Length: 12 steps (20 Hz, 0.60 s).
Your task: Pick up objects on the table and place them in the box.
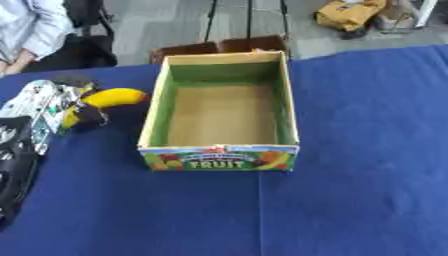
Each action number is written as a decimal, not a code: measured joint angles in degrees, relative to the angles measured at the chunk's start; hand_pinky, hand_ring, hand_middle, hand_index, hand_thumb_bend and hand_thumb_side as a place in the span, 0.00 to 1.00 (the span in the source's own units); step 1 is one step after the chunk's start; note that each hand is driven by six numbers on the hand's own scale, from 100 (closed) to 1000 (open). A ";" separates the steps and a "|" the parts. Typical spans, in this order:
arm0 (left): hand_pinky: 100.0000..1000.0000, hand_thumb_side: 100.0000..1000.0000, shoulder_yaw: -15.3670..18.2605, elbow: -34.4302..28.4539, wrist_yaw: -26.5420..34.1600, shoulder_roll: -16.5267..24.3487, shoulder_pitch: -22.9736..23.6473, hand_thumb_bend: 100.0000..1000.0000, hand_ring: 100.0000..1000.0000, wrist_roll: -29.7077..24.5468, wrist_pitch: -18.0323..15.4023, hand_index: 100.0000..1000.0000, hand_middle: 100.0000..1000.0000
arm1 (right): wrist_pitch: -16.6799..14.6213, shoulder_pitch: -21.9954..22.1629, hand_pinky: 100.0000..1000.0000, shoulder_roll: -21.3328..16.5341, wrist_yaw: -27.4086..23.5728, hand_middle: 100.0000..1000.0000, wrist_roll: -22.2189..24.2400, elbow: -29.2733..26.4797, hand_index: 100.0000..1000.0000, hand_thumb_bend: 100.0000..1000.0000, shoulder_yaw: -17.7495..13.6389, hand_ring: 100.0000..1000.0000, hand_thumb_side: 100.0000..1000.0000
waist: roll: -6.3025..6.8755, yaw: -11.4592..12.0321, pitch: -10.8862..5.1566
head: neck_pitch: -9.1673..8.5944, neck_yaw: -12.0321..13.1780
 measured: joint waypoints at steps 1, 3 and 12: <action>0.70 0.25 0.00 -0.03 0.07 0.00 0.00 0.00 0.77 -0.01 0.01 0.78 0.71 | 0.00 0.12 0.63 0.08 0.00 0.52 0.00 0.00 0.67 0.00 0.00 0.66 1.00 | 0.00 0.04 0.00 | 0.17 -0.03; 0.70 0.25 0.00 -0.19 0.16 0.00 0.00 0.00 0.77 -0.01 0.03 0.78 0.71 | 0.00 0.14 0.63 0.35 0.00 0.52 0.00 0.00 0.67 0.00 0.00 0.66 1.00 | 0.00 0.15 0.00 | 0.25 -0.13; 0.70 0.26 0.00 -0.70 0.66 0.04 -0.08 0.00 0.77 -0.02 0.09 0.78 0.71 | -0.03 0.31 0.63 0.69 0.00 0.52 0.00 0.00 0.67 0.00 -0.01 0.66 1.00 | 0.00 0.64 -0.15 | 0.33 -0.20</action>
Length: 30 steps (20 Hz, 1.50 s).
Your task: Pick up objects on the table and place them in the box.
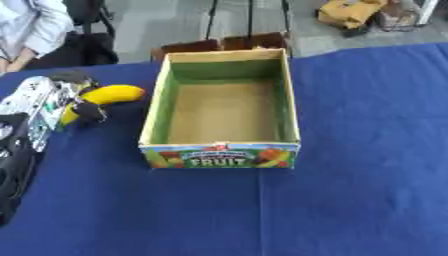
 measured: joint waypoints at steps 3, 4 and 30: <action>0.70 0.27 0.00 -0.18 0.00 0.02 -0.17 0.00 0.77 0.00 0.00 0.78 0.71 | -0.01 0.32 0.63 0.16 0.00 0.52 0.00 0.00 0.67 0.00 -0.01 0.66 1.00 | 0.00 0.05 -0.08 | 0.23 -0.02; 0.70 0.28 0.00 -0.31 0.00 0.03 -0.24 0.00 0.77 0.00 0.00 0.77 0.71 | -0.02 0.33 0.63 0.18 0.00 0.52 0.00 0.00 0.67 0.00 -0.01 0.66 1.00 | 0.00 0.07 -0.08 | 0.38 -0.03; 0.70 0.29 -1.84 -8.92 0.96 0.80 -0.42 0.00 0.77 -0.53 -2.18 0.77 0.70 | -0.29 1.19 0.63 1.66 -0.02 0.53 0.22 0.00 0.67 0.00 -0.02 0.66 1.00 | 0.00 0.76 -0.08 | 2.45 -1.03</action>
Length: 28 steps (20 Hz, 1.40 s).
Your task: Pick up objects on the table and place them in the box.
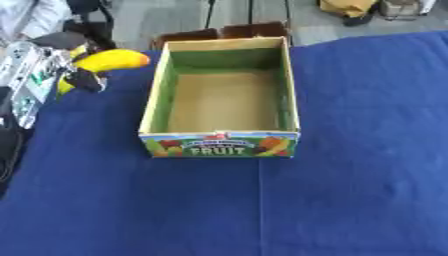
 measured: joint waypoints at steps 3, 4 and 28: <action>0.70 0.30 -0.31 -0.99 -0.06 0.00 -0.22 0.00 0.77 -0.42 -0.34 0.77 0.70 | -0.07 0.17 0.63 0.03 0.00 0.53 0.03 0.00 0.67 0.00 0.01 0.66 1.00 | 0.00 0.01 0.00 | 0.09 -0.06; 0.70 0.30 -0.36 -1.27 -0.06 0.00 -0.32 0.00 0.77 -0.56 -0.47 0.77 0.70 | -0.10 0.17 0.63 0.06 0.00 0.53 0.04 0.00 0.67 0.00 0.01 0.66 1.00 | 0.00 0.02 0.00 | 0.23 -0.10; 0.70 0.30 -3.85 -9.15 1.18 -3.16 -2.99 0.00 0.77 -3.09 -2.68 0.76 0.70 | -0.27 0.46 0.63 1.01 -0.39 0.53 0.19 0.00 0.67 0.00 0.06 0.66 1.00 | 0.00 -0.59 0.00 | 0.52 -0.37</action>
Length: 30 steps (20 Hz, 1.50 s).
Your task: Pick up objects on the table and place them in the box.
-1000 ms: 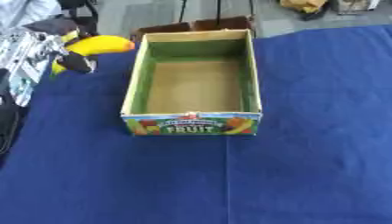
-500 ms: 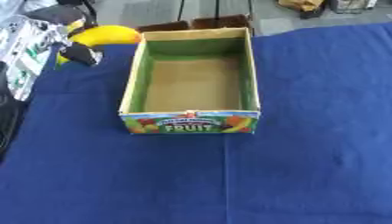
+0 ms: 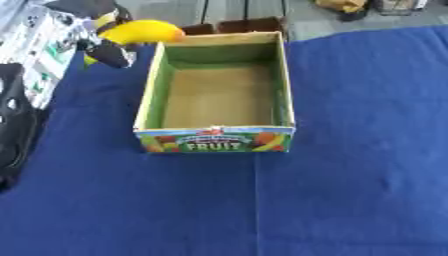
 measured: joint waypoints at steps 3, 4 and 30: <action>0.70 0.30 -0.46 -0.12 -0.18 -1.17 -0.45 0.00 0.77 -0.38 -0.30 0.76 0.70 | 0.02 0.03 0.63 0.02 -0.13 0.52 0.05 0.00 0.67 0.00 0.00 0.66 1.00 | 0.03 -0.31 0.00 | 0.00 0.16; 0.70 0.30 -0.61 -0.12 -0.25 -1.55 -0.64 0.00 0.77 -0.45 -0.37 0.76 0.70 | 0.03 0.03 0.63 0.04 -0.14 0.52 0.06 0.00 0.67 0.00 0.00 0.66 1.00 | 0.07 -0.41 0.00 | 0.00 0.24; 0.69 0.29 -2.85 6.74 -2.79 -12.99 -2.05 0.00 0.76 1.84 -0.19 0.75 0.69 | -0.15 -0.17 0.63 0.63 -0.93 0.52 0.40 0.00 0.67 0.00 0.01 0.66 1.00 | 0.92 -2.51 0.00 | -0.55 1.25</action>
